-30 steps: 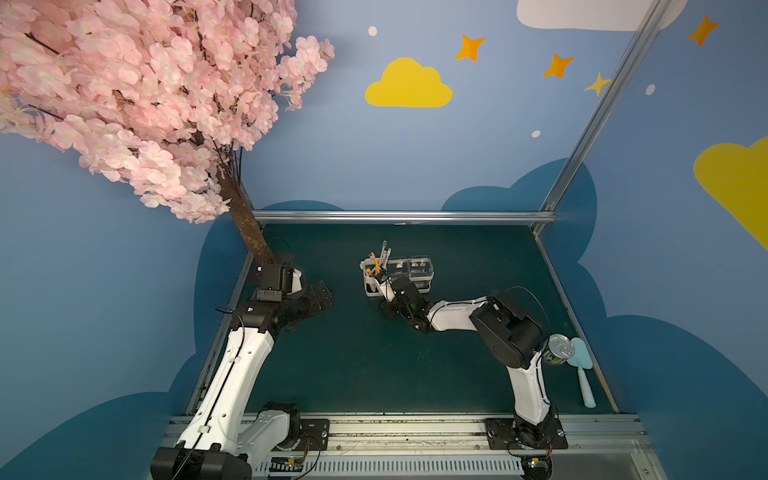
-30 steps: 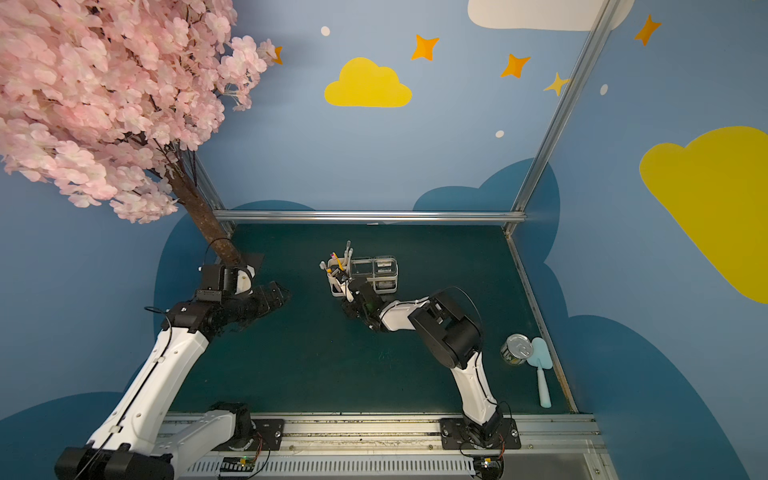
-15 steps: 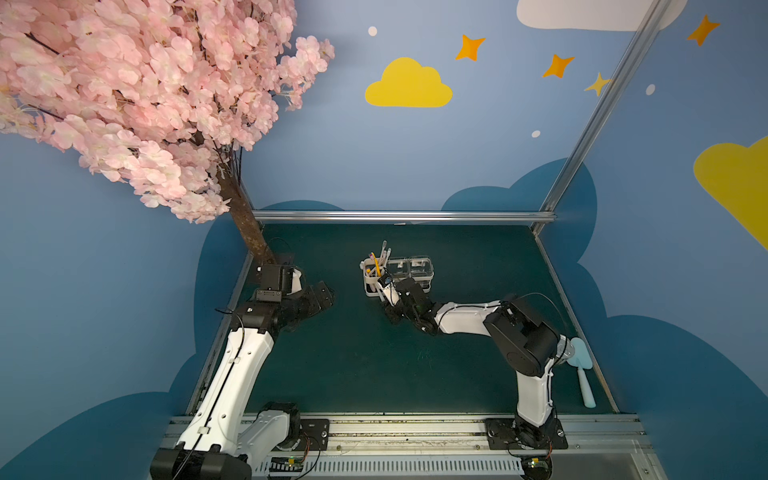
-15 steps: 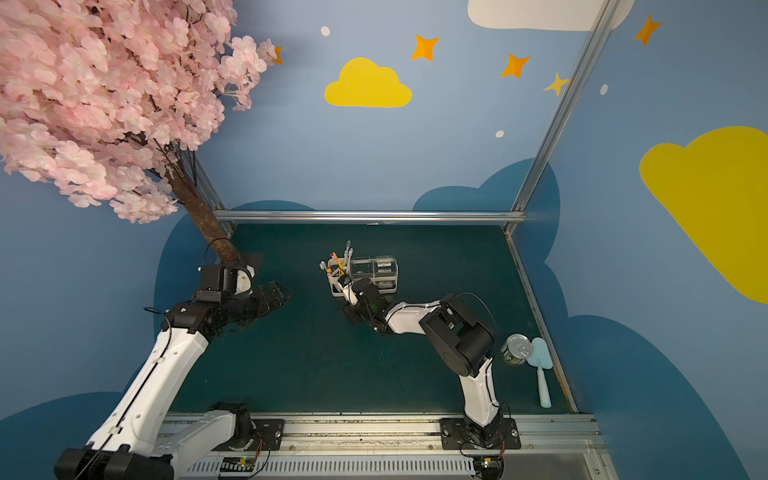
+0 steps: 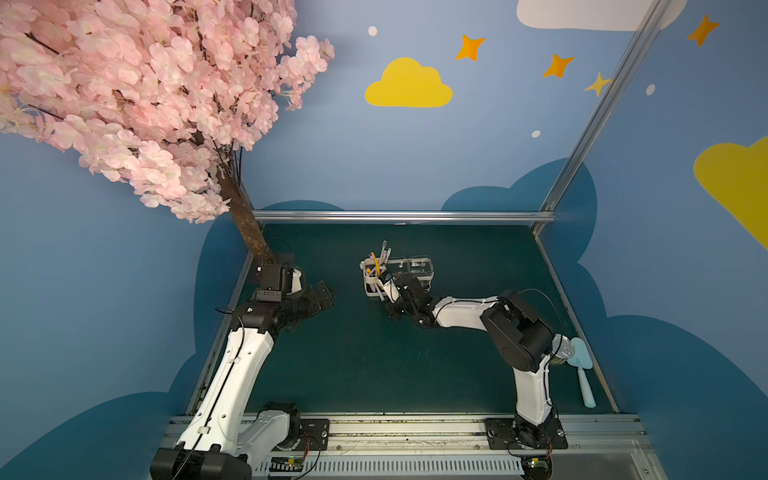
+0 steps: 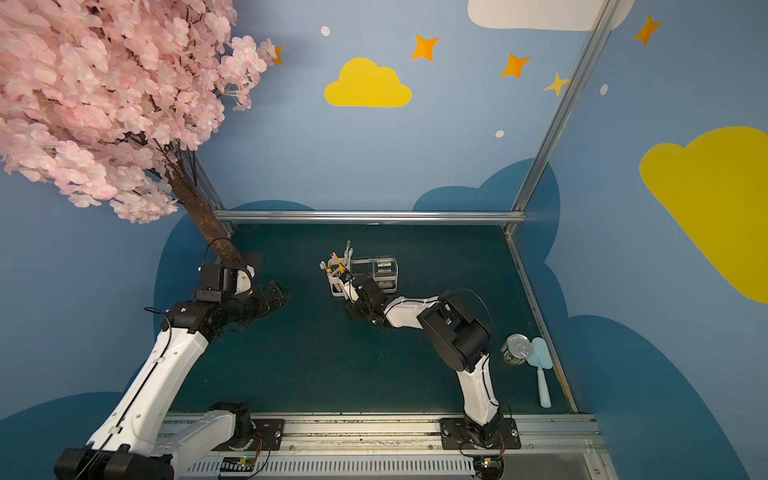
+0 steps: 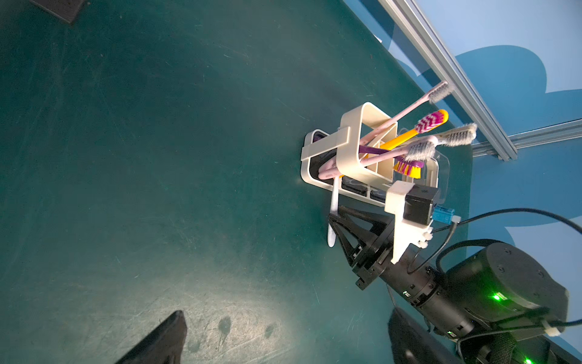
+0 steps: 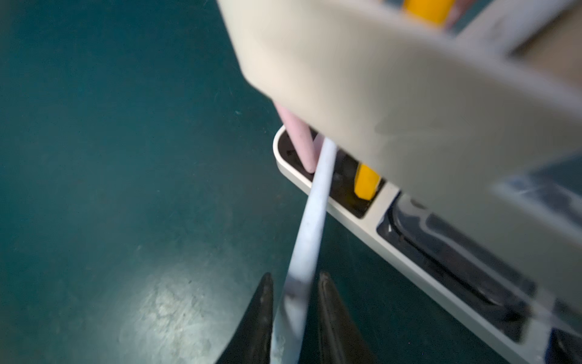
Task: Place the toothbrush into the toothbrush holder
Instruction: Pick up the toothbrush from the toothbrush holder.
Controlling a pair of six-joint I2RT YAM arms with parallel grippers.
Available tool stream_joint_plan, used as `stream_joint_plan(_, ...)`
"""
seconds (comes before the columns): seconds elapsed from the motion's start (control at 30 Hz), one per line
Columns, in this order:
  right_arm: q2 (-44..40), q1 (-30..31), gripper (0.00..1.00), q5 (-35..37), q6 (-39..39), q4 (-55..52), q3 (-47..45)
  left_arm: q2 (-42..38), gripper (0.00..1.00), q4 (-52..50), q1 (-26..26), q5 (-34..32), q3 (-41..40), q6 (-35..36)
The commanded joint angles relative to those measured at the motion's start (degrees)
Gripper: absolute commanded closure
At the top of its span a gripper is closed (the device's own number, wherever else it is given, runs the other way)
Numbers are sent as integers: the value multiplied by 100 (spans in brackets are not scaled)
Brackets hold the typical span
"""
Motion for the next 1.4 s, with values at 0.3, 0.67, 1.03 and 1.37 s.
stream_joint_plan(0.3,45,-78,96,-411,182,-224,65,-9,0,27,23,61,-34,18)
stream_joint_plan(0.67,-278,-81,100,-450,229,-136,-213,9,0,27,23,56,-31,23)
stream_joint_plan(1.03,-689,-55,100,-99,327,-153,-469,-20,0,18,24,46,-31,27)
stream_joint_plan(1.37,-986,28,100,-99,414,-541,-591,-14,0,1,28,13,-31,26)
